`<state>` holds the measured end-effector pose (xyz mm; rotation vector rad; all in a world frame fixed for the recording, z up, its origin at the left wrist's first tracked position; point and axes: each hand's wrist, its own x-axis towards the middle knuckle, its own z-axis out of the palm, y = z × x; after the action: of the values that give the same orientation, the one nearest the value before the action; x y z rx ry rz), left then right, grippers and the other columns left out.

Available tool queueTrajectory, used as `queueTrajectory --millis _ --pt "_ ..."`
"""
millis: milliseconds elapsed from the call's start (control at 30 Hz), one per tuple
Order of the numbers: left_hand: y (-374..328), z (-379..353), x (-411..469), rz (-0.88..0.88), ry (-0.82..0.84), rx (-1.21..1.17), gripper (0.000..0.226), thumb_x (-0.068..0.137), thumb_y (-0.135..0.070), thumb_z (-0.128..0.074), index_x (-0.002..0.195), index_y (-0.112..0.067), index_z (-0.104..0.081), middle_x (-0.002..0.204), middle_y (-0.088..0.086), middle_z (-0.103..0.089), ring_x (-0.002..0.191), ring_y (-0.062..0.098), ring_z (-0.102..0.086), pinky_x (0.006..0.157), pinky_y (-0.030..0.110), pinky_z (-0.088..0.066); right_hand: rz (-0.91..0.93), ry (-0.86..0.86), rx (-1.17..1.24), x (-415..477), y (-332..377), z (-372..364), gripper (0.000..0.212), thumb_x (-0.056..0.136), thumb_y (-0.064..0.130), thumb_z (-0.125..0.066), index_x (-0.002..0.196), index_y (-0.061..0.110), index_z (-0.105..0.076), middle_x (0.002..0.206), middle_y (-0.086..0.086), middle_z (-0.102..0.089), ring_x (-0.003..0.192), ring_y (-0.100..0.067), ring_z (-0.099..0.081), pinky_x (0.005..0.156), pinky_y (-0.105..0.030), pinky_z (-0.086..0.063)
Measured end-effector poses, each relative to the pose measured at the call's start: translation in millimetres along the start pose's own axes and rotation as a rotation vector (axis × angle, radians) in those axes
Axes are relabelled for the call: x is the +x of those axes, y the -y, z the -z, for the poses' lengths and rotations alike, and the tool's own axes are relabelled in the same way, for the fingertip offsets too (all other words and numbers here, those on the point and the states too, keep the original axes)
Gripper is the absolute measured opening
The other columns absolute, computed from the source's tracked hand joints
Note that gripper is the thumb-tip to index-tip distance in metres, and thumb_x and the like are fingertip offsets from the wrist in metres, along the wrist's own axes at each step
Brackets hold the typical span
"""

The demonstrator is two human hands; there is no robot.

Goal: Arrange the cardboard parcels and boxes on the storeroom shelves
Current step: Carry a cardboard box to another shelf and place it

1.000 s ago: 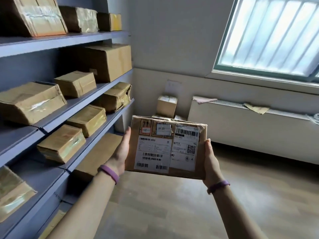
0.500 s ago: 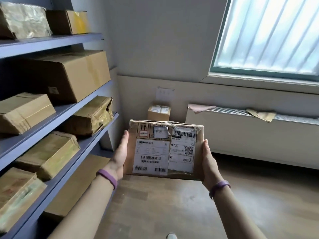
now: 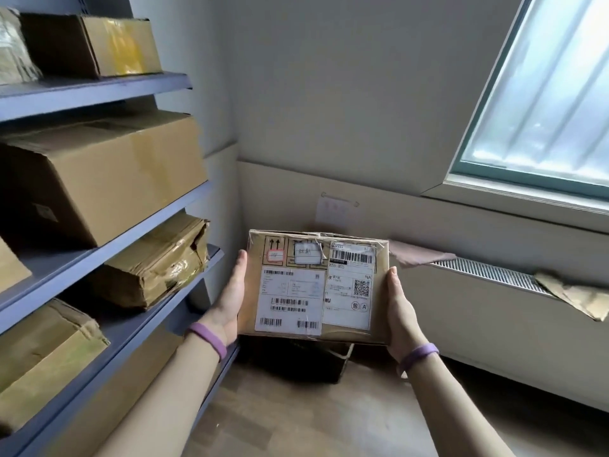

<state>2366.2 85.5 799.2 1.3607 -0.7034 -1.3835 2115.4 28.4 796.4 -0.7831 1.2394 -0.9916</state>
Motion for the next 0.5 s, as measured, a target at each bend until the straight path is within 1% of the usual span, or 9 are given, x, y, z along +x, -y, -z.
queueTrajectory --millis 100,167,233,333,367,467,500 --pt "-8.9 -5.6 47.7 0.016 -0.007 0.014 0.069 0.095 -0.075 -0.013 0.12 -0.038 -0.066 0.116 -0.007 -0.073 0.113 0.018 -0.063 0.1 0.044 -0.048 -0.005 0.003 -0.006 44.8 8.1 -5.7 0.05 0.092 0.066 -0.049 0.099 0.02 -0.069 0.105 0.0 -0.075 0.101 -0.019 -0.069 0.101 -0.041 -0.051" --pt "-11.8 -9.1 86.2 0.035 0.013 0.015 0.069 0.094 -0.075 -0.014 0.12 -0.038 -0.067 0.117 -0.006 -0.073 0.115 0.02 -0.063 0.104 0.047 -0.046 -0.011 -0.027 0.002 77.1 11.8 -6.6 0.051 0.092 0.066 -0.049 0.1 0.02 -0.07 0.106 0.0 -0.075 0.1 -0.019 -0.07 0.1 -0.041 -0.051" --pt "-14.3 -14.3 128.3 0.068 0.075 0.007 0.073 0.093 -0.077 -0.015 0.123 -0.036 -0.067 0.119 -0.002 -0.073 0.117 0.024 -0.064 0.106 0.051 -0.045 -0.011 -0.07 0.024 111.5 15.5 -6.4 0.05 0.092 0.066 -0.049 0.1 0.021 -0.069 0.106 -0.001 -0.075 0.1 -0.019 -0.07 0.099 -0.041 -0.052" --pt "-20.2 -21.9 203.6 0.125 0.168 0.008 0.078 0.092 -0.079 -0.015 0.128 -0.033 -0.066 0.122 0.002 -0.072 0.119 0.028 -0.064 0.107 0.057 -0.044 -0.012 -0.14 0.043 167.0 23.0 -9.0 0.047 0.094 0.063 -0.047 0.098 0.021 -0.069 0.099 0.001 -0.075 0.095 -0.017 -0.07 0.087 -0.036 -0.054" --pt "-21.4 -24.0 231.6 0.143 0.195 0.014 0.079 0.091 -0.08 -0.016 0.13 -0.032 -0.065 0.124 0.003 -0.071 0.12 0.028 -0.064 0.108 0.058 -0.043 -0.014 -0.16 0.049 186.0 25.6 -10.6 0.047 0.095 0.062 -0.046 0.098 0.021 -0.069 0.098 0.001 -0.075 0.093 -0.017 -0.07 0.086 -0.036 -0.054" --pt "-30.7 -32.0 306.8 0.187 0.271 0.057 0.08 0.09 -0.081 -0.015 0.131 -0.033 -0.064 0.126 0.004 -0.07 0.121 0.029 -0.063 0.107 0.06 -0.044 -0.042 -0.225 0.068 241.0 34.5 -16.6 0.047 0.096 0.061 -0.046 0.099 0.02 -0.069 0.103 -0.003 -0.075 0.099 -0.02 -0.069 0.097 -0.04 -0.052" --pt "-32.9 -35.0 329.8 0.208 0.294 0.067 0.08 0.091 -0.081 -0.014 0.131 -0.033 -0.064 0.125 0.005 -0.071 0.12 0.029 -0.064 0.106 0.06 -0.045 -0.051 -0.254 0.075 257.7 37.8 -17.7 0.047 0.096 0.06 -0.045 0.098 0.02 -0.069 0.103 -0.004 -0.074 0.099 -0.021 -0.069 0.096 -0.041 -0.052"
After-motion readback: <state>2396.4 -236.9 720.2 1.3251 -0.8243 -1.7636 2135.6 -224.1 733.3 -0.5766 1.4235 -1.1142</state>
